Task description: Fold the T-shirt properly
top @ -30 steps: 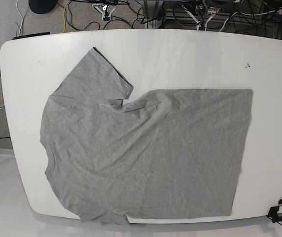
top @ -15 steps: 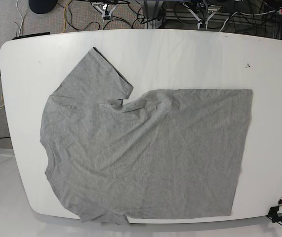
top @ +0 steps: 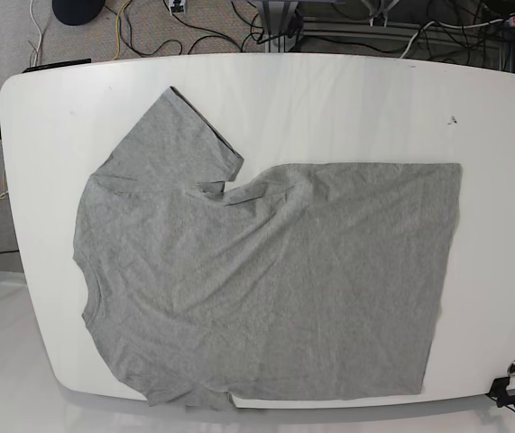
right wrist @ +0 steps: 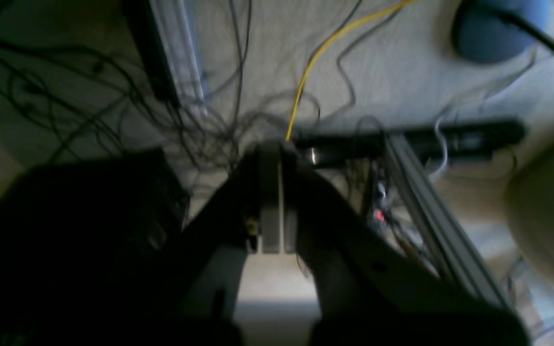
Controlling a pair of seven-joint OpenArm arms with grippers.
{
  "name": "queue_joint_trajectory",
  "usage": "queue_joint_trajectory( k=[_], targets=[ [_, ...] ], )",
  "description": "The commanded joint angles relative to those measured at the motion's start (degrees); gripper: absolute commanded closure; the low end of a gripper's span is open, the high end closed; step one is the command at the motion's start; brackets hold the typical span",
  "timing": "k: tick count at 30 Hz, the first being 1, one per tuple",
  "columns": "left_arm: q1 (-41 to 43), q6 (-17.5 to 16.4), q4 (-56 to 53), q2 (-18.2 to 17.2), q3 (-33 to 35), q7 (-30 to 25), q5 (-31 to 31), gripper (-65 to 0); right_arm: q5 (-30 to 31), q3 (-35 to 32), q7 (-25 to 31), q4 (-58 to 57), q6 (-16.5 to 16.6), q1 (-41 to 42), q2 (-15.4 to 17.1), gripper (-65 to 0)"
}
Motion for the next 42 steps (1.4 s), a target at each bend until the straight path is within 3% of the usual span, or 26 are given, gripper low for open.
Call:
queue_joint_trajectory(
  k=[1, 6, 13, 14, 24, 34, 42],
  targets=[
    [4.60, 0.05, 5.17, -1.76, -0.03, -0.26, -0.59, 0.0, 0.92, 0.02, -0.66, 8.19, 1.65, -6.17, 2.30, 0.0],
    [17.35, -1.11, 27.93, -5.23, -0.28, 1.24, -4.38, 0.0, 3.08, -0.02, -2.51, 27.81, 3.31, -17.88, 6.64, 0.0],
    [34.70, -2.93, 63.53, -10.22, -2.76, 2.37, -10.26, 0.0, 5.73, 0.77, -2.90, 63.07, 2.80, -36.24, 11.31, 0.0],
    [33.32, -1.28, 60.53, -10.05, -1.68, 1.56, -9.45, 0.0, 5.14, 0.66, -3.14, 55.67, 1.74, -32.93, 10.89, 0.0],
    [43.89, -1.55, 77.94, -10.27, -4.53, 5.34, -10.58, 0.0, 6.40, 1.33, -5.47, 76.71, 0.75, -43.95, 10.94, 0.0],
    [48.62, -2.07, 98.38, -9.67, -13.67, 13.49, -11.55, 0.0, 7.19, 6.75, -8.13, 97.26, -4.11, -47.90, 10.81, 0.0],
    [46.39, -4.22, 109.17, -10.77, -16.64, 22.02, -14.12, 0.0, 7.58, 9.62, -11.03, 106.55, -4.20, -45.47, 10.67, 0.0]
  ],
)
